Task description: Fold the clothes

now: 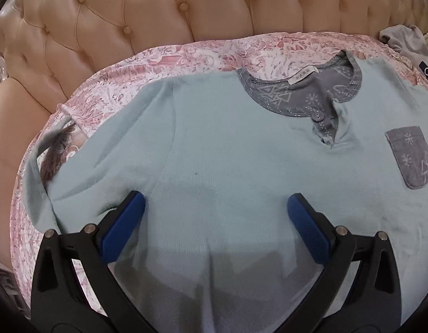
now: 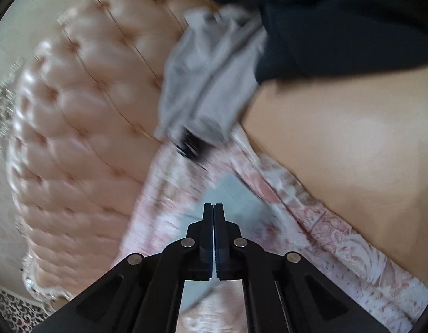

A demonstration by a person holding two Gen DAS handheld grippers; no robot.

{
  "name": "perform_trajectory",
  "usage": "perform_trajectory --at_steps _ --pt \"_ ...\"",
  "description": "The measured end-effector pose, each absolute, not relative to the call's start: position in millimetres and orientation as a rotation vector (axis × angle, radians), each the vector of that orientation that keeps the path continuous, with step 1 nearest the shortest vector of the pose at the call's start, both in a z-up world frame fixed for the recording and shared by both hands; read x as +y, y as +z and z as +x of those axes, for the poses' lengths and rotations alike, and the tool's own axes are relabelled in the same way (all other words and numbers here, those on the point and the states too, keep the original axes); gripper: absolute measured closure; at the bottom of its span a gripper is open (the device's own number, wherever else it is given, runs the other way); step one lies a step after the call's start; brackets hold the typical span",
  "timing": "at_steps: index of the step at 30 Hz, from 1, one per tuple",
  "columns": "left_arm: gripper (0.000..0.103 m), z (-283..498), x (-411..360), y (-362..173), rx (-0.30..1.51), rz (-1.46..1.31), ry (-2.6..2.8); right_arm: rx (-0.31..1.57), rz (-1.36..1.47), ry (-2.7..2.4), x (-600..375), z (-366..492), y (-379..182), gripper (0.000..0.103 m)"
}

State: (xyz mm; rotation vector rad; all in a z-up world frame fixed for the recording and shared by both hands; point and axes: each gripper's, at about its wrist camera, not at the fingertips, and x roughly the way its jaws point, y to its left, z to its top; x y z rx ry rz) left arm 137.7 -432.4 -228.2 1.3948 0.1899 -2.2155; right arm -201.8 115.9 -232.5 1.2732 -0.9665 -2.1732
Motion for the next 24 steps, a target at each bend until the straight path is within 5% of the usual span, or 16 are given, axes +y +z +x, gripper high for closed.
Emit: perform_trajectory --at_steps 5,10,16,18,22,24 --pt "0.000 137 -430 -230 0.166 1.405 -2.207 -1.016 1.208 -2.157 130 -193 -206 0.102" --pt "0.000 136 -435 -227 0.193 1.408 -2.223 -1.061 1.502 -2.044 122 -206 -258 0.097" --pt "0.000 137 -441 -218 0.241 1.403 -2.247 -1.203 1.517 -1.978 129 -208 -293 0.096" --pt "0.000 138 -444 -214 0.265 1.386 -2.250 -1.219 1.509 -1.965 129 -210 -292 0.089" --pt "0.000 140 -445 -217 0.259 1.385 -2.249 -1.251 1.458 -1.936 128 -214 -286 0.034" --pt "0.000 141 -444 -219 0.250 1.389 -2.248 -1.218 1.459 -1.956 124 -216 -281 0.031"
